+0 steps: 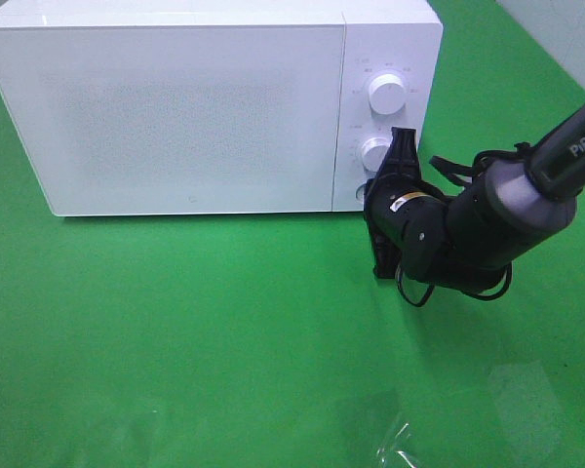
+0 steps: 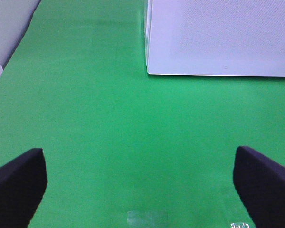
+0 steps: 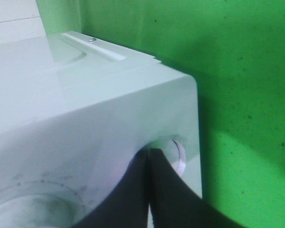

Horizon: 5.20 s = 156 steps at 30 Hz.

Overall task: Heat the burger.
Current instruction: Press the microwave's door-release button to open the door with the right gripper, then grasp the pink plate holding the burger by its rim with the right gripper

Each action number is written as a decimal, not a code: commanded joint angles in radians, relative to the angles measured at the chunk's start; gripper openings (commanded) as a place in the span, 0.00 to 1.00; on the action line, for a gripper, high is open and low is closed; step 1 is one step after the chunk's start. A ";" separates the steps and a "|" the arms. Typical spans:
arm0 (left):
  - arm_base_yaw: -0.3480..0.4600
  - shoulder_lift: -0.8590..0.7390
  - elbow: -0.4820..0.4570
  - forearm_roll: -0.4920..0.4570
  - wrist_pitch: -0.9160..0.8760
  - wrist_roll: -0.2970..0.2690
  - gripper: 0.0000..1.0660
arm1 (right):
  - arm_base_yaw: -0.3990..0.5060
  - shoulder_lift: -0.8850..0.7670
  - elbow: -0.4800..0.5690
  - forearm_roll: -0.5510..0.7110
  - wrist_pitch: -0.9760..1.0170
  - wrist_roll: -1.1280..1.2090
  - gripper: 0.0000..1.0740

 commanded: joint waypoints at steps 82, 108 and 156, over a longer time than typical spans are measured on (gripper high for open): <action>0.001 -0.005 0.003 0.001 -0.010 -0.002 0.94 | -0.019 -0.415 0.100 -0.421 0.827 -0.884 0.01; 0.001 -0.005 0.003 0.001 -0.010 -0.002 0.94 | -0.019 -0.588 0.060 -0.439 1.377 -1.776 0.06; 0.001 -0.005 0.003 0.001 -0.010 -0.002 0.94 | 0.168 -0.444 -0.268 -0.849 1.264 -2.529 0.87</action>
